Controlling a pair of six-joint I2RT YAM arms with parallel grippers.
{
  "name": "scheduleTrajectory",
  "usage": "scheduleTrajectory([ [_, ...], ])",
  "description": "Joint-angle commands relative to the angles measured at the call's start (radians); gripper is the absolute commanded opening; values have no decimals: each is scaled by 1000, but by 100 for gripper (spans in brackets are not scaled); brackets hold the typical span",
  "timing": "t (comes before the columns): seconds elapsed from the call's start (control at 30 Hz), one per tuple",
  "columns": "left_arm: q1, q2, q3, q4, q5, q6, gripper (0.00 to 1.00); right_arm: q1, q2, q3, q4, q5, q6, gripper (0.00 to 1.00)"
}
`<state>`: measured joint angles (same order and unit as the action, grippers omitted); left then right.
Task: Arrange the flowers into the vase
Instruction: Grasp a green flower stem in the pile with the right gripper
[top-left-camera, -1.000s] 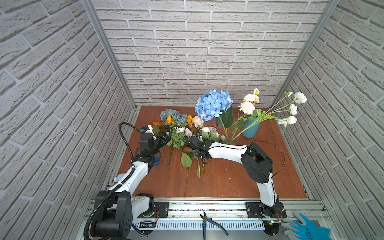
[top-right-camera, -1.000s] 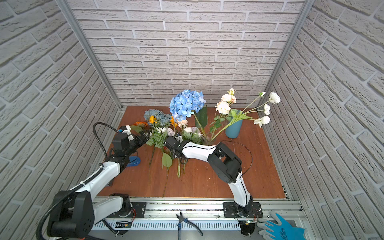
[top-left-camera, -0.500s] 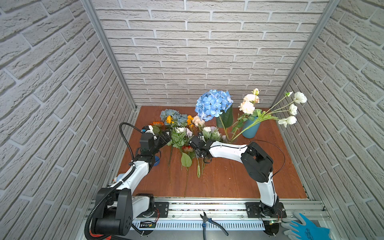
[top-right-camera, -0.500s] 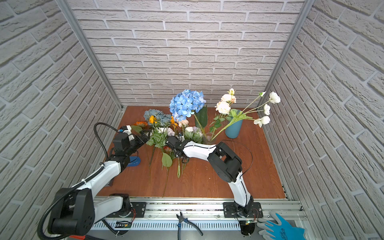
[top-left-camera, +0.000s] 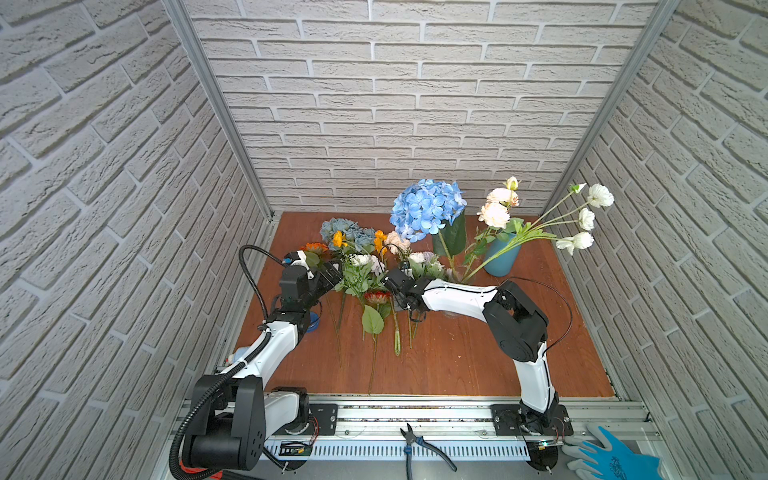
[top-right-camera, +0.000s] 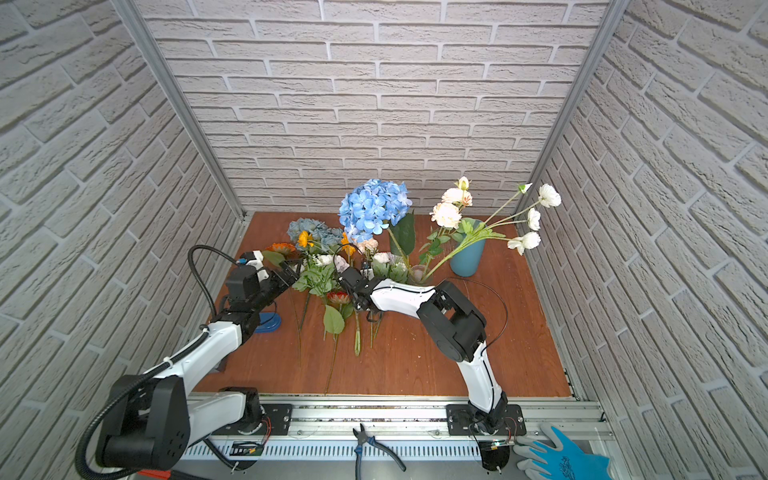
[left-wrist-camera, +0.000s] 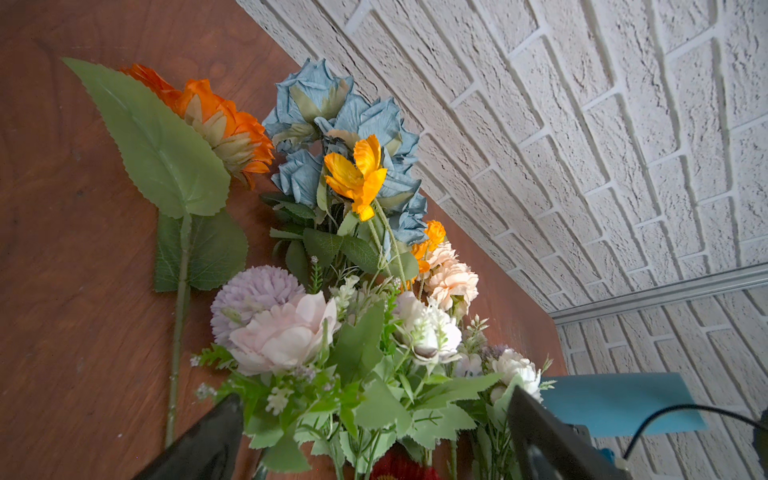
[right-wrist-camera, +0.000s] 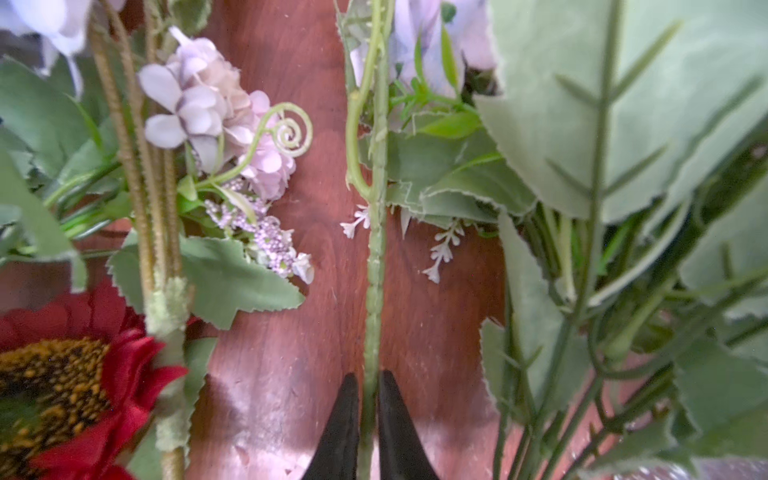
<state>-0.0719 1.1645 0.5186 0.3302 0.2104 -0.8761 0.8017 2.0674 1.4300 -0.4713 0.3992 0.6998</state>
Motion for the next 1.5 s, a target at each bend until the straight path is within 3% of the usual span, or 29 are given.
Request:
scheduleTrajectory([
  [0.0, 11, -4, 4, 57, 7, -3, 98, -6, 2, -11, 23, -15, 11, 14],
  [0.17, 11, -5, 7, 58, 7, -3, 98, -12, 6, -9, 30, -22, 12, 15],
  [0.47, 12, -8, 5, 57, 7, -3, 98, -17, -7, -15, 34, -26, 4, 6],
  [0.77, 12, -12, 0, 56, 4, -2, 98, -19, -140, -92, 127, -33, -24, 5],
  [1.27, 12, -17, -5, 100, 40, -14, 98, -45, -351, -214, 299, -195, -63, 5],
  [1.47, 12, 4, -6, 135, 68, -30, 98, -48, -381, -226, 417, -335, -154, 5],
])
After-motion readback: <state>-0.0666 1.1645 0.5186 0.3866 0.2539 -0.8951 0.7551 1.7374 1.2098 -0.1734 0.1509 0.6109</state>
